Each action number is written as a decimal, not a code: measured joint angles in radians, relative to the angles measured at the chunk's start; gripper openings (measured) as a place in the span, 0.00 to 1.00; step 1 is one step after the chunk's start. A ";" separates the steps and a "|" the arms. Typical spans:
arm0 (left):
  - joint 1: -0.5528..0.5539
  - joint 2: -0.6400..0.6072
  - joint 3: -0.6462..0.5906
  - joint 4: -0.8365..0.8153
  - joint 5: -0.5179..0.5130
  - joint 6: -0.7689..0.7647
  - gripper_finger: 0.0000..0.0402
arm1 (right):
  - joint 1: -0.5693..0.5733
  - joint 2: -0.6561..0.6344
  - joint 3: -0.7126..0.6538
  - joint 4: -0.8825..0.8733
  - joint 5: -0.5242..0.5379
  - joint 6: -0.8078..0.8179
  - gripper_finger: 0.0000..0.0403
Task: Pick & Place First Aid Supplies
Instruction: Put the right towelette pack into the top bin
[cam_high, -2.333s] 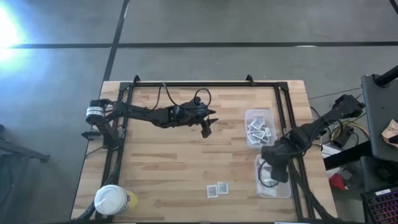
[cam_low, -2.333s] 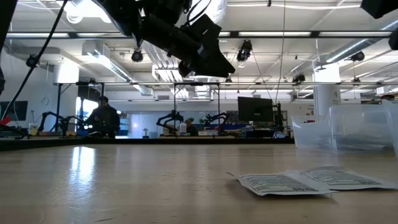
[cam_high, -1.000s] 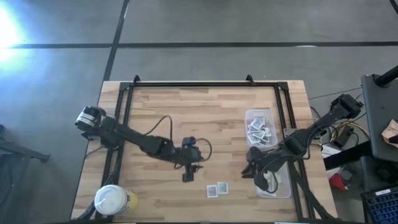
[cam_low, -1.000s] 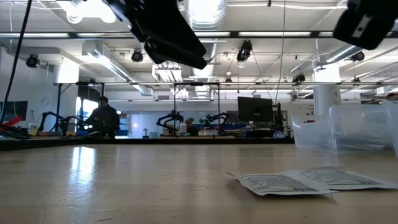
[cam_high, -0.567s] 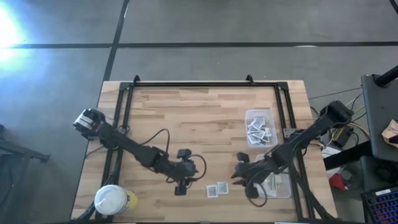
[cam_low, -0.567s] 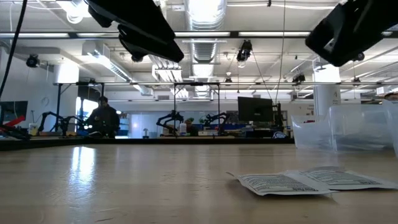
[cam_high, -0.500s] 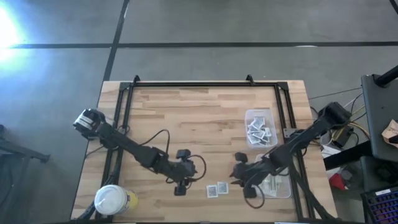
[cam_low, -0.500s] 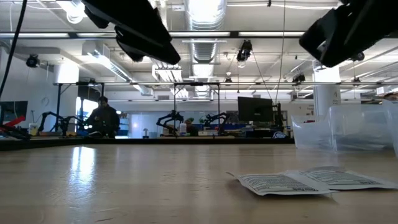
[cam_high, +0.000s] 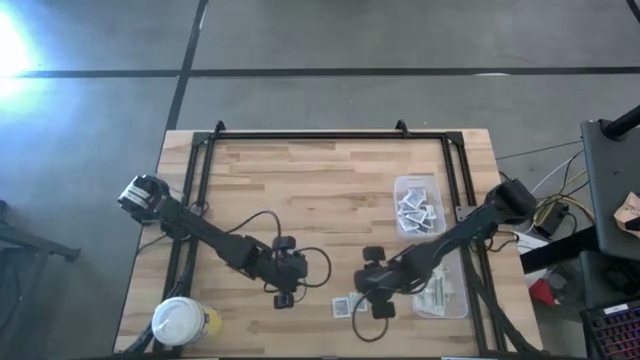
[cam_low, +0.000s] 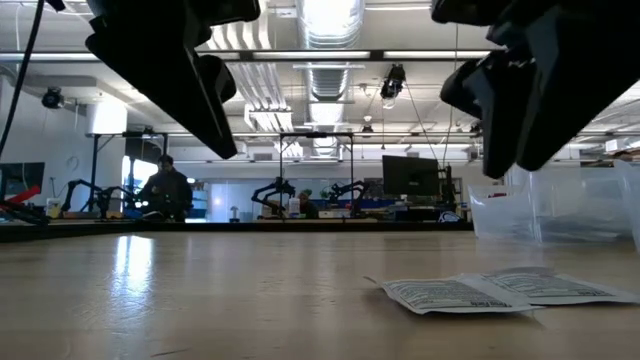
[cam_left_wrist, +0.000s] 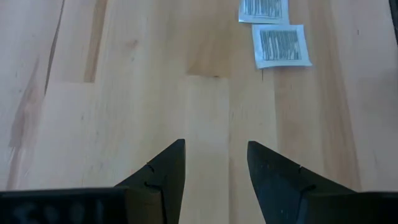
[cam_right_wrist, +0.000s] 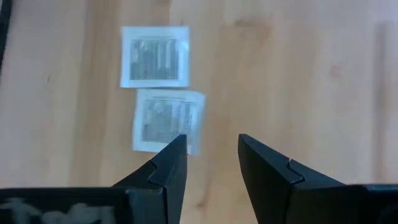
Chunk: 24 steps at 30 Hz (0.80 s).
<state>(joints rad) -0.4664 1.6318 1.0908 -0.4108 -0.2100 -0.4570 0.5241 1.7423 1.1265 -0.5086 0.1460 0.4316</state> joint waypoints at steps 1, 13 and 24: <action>0.000 0.000 0.000 -0.001 0.000 0.000 0.41 | -0.006 0.018 0.021 -0.025 -0.023 0.012 0.35; 0.000 0.000 0.000 -0.021 0.002 0.000 0.41 | -0.012 0.202 0.168 -0.158 -0.074 0.021 0.30; 0.000 0.000 0.000 -0.027 0.002 -0.008 0.41 | -0.013 0.256 0.179 -0.154 -0.142 0.034 0.29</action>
<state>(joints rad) -0.4664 1.6318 1.0908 -0.4374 -0.2077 -0.4648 0.5114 1.9983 1.3052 -0.6622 0.0038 0.4652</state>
